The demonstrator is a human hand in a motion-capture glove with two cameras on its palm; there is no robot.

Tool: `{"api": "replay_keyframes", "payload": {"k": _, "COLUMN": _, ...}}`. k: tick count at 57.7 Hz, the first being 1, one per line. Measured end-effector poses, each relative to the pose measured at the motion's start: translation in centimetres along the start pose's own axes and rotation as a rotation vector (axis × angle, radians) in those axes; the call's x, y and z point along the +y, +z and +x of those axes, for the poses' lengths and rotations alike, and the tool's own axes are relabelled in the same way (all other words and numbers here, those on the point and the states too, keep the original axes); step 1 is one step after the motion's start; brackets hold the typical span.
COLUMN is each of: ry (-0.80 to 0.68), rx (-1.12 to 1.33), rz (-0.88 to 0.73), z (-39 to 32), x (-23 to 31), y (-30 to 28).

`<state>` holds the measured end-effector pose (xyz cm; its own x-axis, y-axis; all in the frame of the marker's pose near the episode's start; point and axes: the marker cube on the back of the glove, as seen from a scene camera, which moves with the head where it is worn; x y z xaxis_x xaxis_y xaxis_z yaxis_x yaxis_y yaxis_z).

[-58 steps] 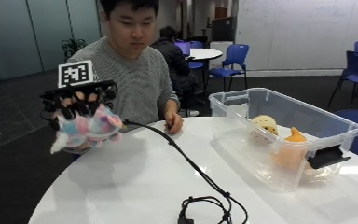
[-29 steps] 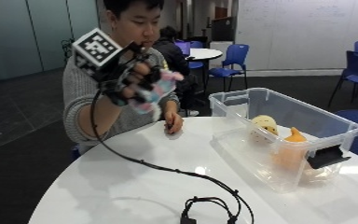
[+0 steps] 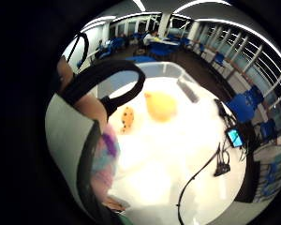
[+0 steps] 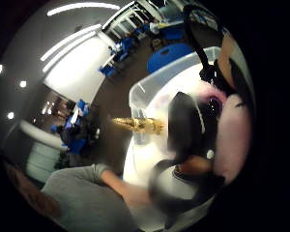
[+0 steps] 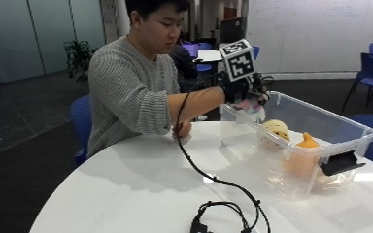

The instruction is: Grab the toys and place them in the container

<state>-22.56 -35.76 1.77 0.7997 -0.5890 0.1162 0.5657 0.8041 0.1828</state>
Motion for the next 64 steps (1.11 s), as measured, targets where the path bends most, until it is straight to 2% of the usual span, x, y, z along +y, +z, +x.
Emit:
{"api": "replay_keyframes", "payload": {"k": 11, "ry": -0.059, "rx": 0.014, "rz": -0.323, "z": 0.8, "x": 0.8, "y": 4.5}}
{"api": "replay_keyframes", "payload": {"k": 20, "ry": -0.064, "rx": 0.045, "rz": -0.438, "z": 0.3, "x": 1.1, "y": 4.7}}
{"api": "replay_keyframes", "payload": {"k": 31, "ry": -0.071, "rx": 0.005, "rz": -0.391, "z": 0.7, "x": 1.5, "y": 3.6}}
{"api": "replay_keyframes", "payload": {"k": 41, "ry": 0.031, "rx": 0.043, "rz": -0.326, "z": 1.4, "x": 3.0, "y": 0.7}}
{"api": "replay_keyframes", "payload": {"k": 45, "ry": 0.111, "rx": 0.15, "rz": -0.27, "z": 3.7, "x": 4.9, "y": -1.7}}
{"api": "replay_keyframes", "payload": {"k": 49, "ry": 0.12, "rx": 0.078, "rz": -0.221, "z": 6.0, "x": 8.3, "y": -5.0}}
{"api": "replay_keyframes", "payload": {"k": 51, "ry": 0.127, "rx": 0.138, "rz": -0.202, "z": 8.1, "x": 10.9, "y": -6.3}}
{"api": "replay_keyframes", "payload": {"k": 55, "ry": 0.272, "rx": 0.269, "rz": -0.162, "z": 13.1, "x": 15.6, "y": -8.4}}
{"api": "replay_keyframes", "payload": {"k": 60, "ry": 0.508, "rx": 0.247, "rz": -0.151, "z": 18.0, "x": 20.0, "y": -10.5}}
{"api": "replay_keyframes", "payload": {"k": 64, "ry": 0.588, "rx": 0.236, "rz": -0.131, "z": 19.9, "x": 23.2, "y": -11.5}}
